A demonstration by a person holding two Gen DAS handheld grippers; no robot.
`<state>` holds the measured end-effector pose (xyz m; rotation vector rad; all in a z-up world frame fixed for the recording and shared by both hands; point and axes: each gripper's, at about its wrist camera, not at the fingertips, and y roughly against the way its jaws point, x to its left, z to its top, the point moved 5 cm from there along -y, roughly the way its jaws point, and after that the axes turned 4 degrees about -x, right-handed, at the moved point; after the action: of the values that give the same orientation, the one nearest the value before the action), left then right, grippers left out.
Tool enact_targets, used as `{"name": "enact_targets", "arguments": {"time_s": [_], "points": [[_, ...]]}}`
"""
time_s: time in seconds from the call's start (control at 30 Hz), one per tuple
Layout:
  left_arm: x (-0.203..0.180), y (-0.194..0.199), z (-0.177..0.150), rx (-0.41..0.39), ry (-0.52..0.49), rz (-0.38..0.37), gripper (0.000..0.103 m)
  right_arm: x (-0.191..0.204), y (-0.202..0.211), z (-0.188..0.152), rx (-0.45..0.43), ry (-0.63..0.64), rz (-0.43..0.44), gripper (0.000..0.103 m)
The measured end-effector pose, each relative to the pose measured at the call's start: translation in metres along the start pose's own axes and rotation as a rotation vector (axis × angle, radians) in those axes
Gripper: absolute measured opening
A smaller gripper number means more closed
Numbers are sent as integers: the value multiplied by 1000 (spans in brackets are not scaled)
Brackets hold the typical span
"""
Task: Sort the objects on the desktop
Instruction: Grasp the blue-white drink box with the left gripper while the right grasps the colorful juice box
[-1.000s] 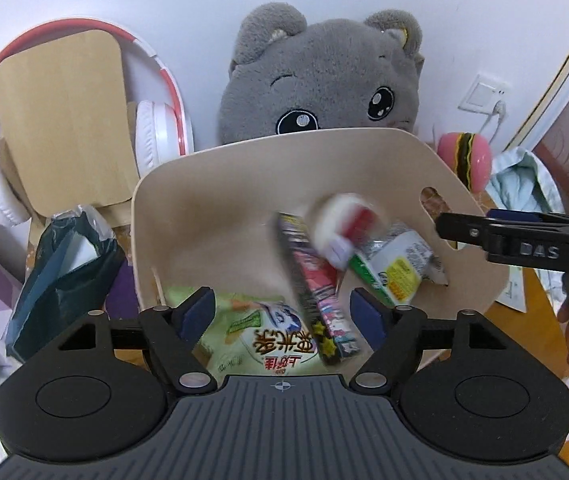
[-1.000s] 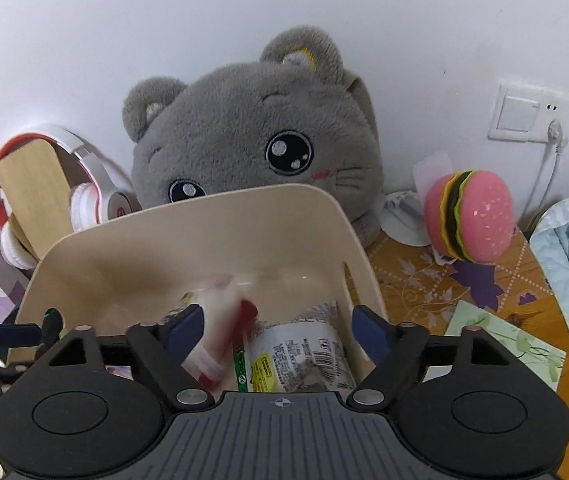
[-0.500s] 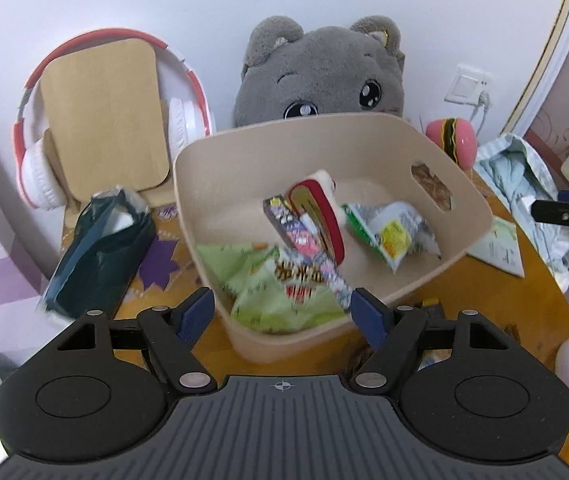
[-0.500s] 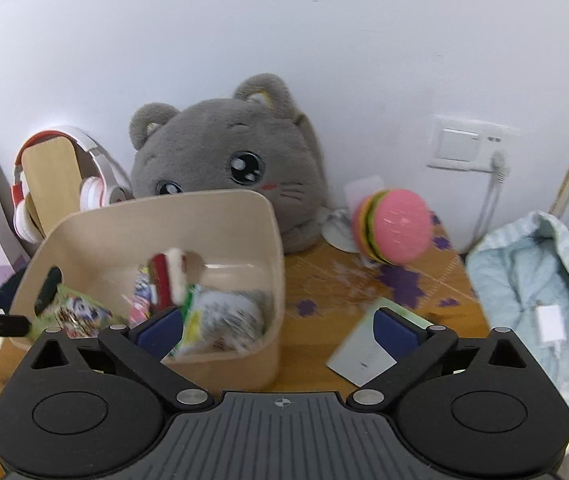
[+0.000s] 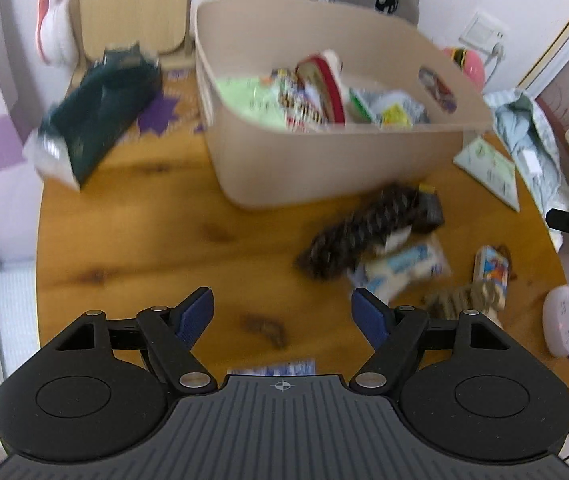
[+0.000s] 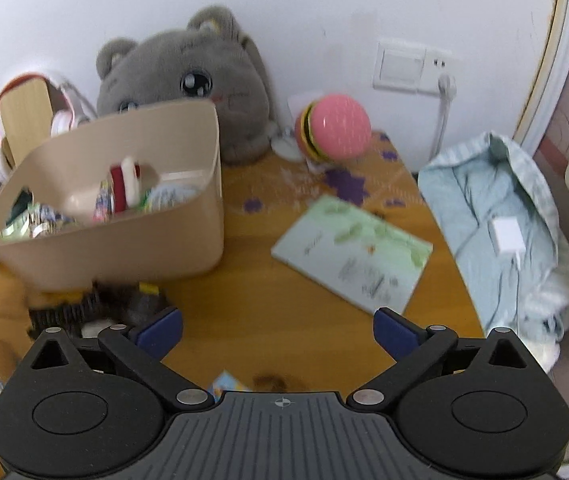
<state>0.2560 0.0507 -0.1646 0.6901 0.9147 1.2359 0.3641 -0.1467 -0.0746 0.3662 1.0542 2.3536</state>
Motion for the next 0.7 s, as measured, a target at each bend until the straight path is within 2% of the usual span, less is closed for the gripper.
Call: {"name": "enact_targets", "arguments": {"time_s": [0.3,0.47,0.6,0.7], "points": [[-1,-10,-36,65,66,25,77,16,-6,-42,64,-9,37,100],[0,-15,-46,75,102,57,77,19,-19,-58,117,-126,52,93],[0,-18,-49,71,134,78,77,16,-35,-72,176,-227,5,85],[1,-23,-52,83,164,82,77,14,-44,-78,203,-284,-3,84]]}}
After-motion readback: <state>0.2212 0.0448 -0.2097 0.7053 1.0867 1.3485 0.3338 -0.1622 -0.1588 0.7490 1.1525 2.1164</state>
